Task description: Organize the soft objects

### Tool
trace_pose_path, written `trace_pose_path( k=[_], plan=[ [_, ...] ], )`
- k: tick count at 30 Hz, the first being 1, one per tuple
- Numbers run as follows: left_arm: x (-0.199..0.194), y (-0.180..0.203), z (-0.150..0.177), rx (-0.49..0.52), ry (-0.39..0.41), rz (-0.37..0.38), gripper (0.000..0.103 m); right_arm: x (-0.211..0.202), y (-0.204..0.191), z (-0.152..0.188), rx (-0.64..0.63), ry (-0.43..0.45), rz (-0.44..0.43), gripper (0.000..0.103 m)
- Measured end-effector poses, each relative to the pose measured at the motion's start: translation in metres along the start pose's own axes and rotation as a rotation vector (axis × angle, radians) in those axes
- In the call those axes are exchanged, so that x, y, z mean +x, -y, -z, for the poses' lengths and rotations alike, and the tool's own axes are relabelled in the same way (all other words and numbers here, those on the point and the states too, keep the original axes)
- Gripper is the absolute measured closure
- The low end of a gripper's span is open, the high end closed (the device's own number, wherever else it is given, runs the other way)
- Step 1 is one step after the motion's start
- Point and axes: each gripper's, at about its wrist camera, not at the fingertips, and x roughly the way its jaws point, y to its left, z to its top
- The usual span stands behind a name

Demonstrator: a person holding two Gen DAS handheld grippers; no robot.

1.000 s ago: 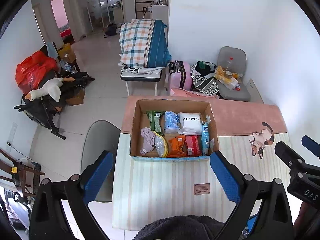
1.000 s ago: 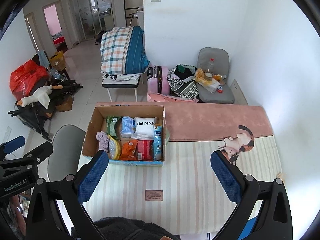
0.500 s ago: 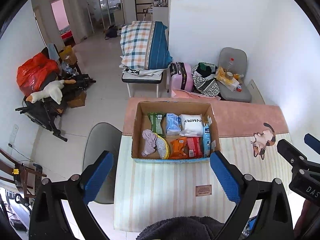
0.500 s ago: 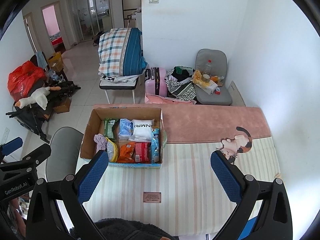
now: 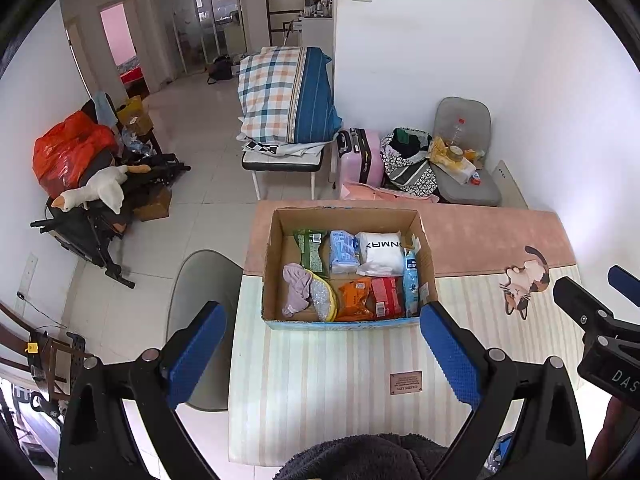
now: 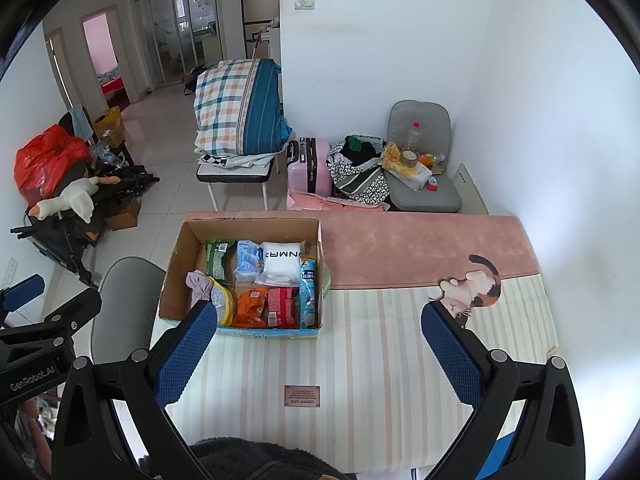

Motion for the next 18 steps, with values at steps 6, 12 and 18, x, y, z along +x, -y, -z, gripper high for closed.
trace_pose_path(
  k=[6, 12, 18],
  plan=[
    [0.0000, -0.0005, 0.0001, 0.001, 0.001, 0.001, 0.003, -0.0001, 0.0006, 0.0004, -0.002, -0.001, -0.001, 0.000],
    [-0.0010, -0.0029, -0.0011, 0.002, -0.002, 0.006, 0.003, -0.0024, 0.0015, -0.0008, 0.004, 0.000, -0.003, 0.000],
    [-0.0013, -0.0034, -0.0021, 0.005, 0.003, 0.004, 0.003, -0.0051, 0.0022, -0.0014, 0.005, 0.003, -0.001, 0.000]
  ],
)
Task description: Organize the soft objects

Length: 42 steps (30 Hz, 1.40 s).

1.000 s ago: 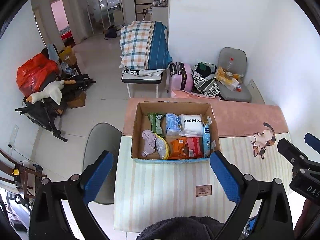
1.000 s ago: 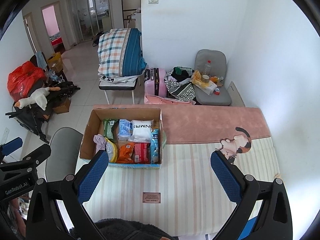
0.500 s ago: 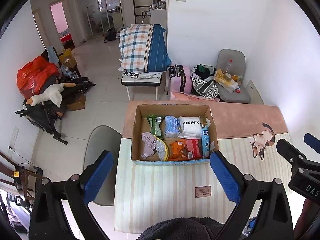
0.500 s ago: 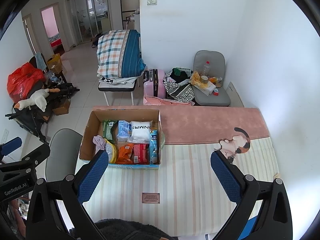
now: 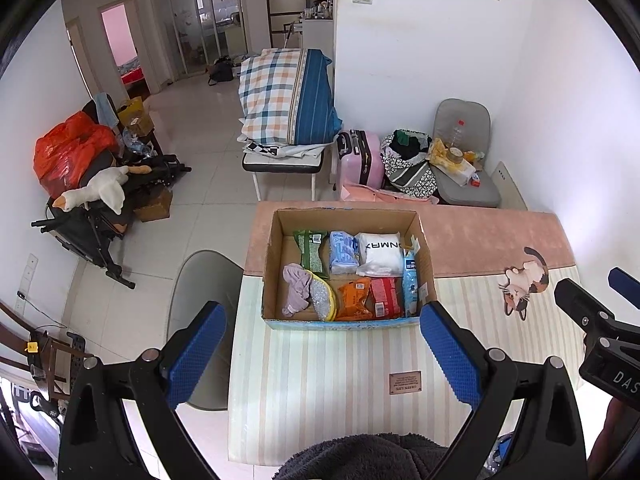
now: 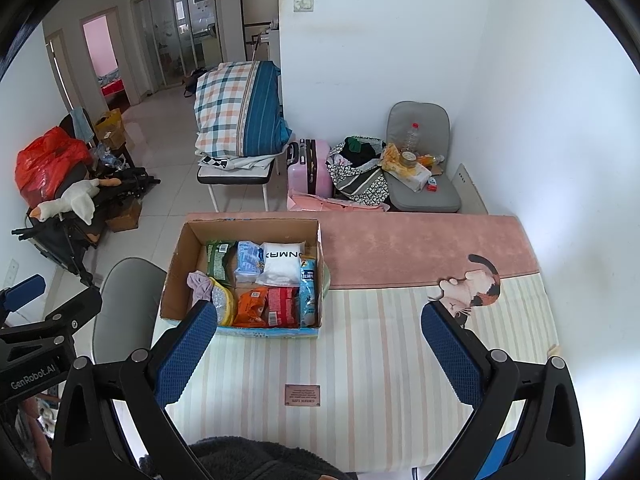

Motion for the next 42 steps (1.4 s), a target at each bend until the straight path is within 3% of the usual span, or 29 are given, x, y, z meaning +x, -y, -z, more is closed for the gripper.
trace_pose_path(
  k=[42],
  plan=[
    [-0.008, 0.002, -0.001, 0.004, 0.029, -0.007, 0.003, -0.017, 0.001, 0.001, 0.024, 0.020, -0.007, 0.000]
  ],
)
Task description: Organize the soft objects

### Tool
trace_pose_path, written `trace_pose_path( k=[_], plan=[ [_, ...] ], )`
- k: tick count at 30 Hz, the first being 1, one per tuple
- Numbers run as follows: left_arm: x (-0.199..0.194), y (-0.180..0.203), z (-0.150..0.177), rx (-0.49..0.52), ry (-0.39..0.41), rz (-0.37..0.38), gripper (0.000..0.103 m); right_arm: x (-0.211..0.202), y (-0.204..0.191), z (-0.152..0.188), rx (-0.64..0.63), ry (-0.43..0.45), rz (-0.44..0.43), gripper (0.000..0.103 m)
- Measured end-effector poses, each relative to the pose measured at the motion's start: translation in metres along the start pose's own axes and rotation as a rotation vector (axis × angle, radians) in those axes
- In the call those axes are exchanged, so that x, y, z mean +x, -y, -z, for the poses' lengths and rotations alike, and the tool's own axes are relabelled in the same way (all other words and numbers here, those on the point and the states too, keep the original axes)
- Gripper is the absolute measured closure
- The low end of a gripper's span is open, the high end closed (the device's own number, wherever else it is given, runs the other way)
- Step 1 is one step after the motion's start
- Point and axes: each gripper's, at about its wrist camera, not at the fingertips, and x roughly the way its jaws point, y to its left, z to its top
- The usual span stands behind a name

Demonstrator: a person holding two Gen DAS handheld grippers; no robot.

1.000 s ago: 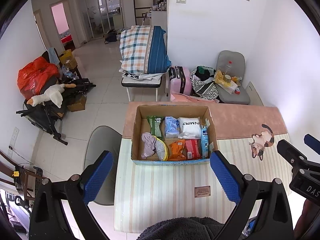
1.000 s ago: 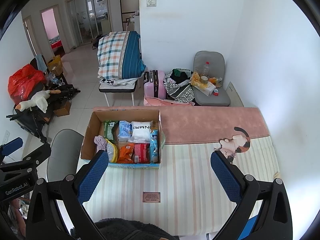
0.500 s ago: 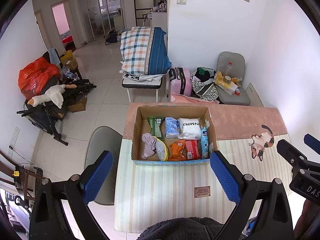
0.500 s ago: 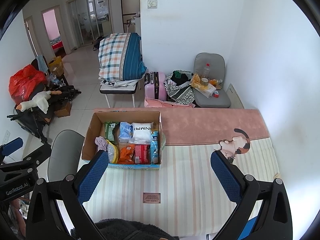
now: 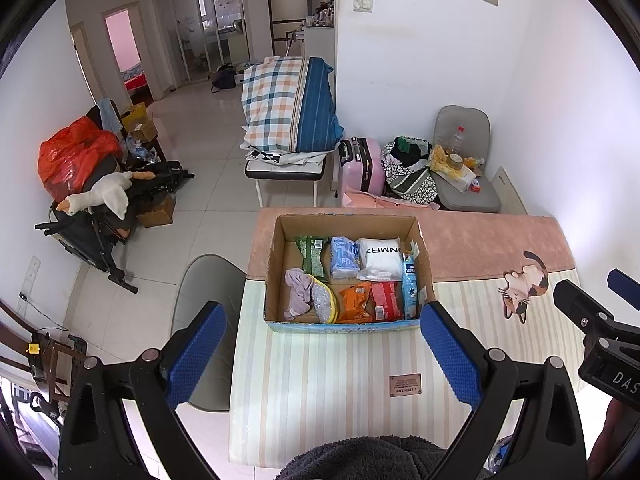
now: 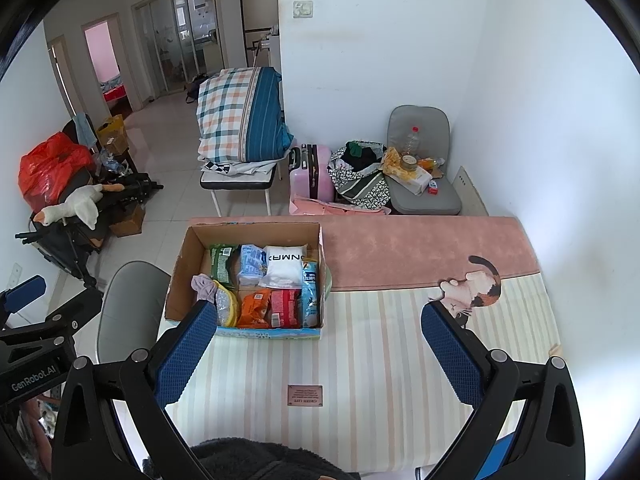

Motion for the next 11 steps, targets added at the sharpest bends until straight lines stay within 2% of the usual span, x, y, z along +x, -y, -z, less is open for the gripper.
trace_pose_path(
  k=[11],
  plan=[
    [-0.0048, 0.0005, -0.0023, 0.002, 0.016, 0.002, 0.003, 0.0001, 0.0001, 0.0002, 0.000, 0.001, 0.000, 0.000]
  ],
)
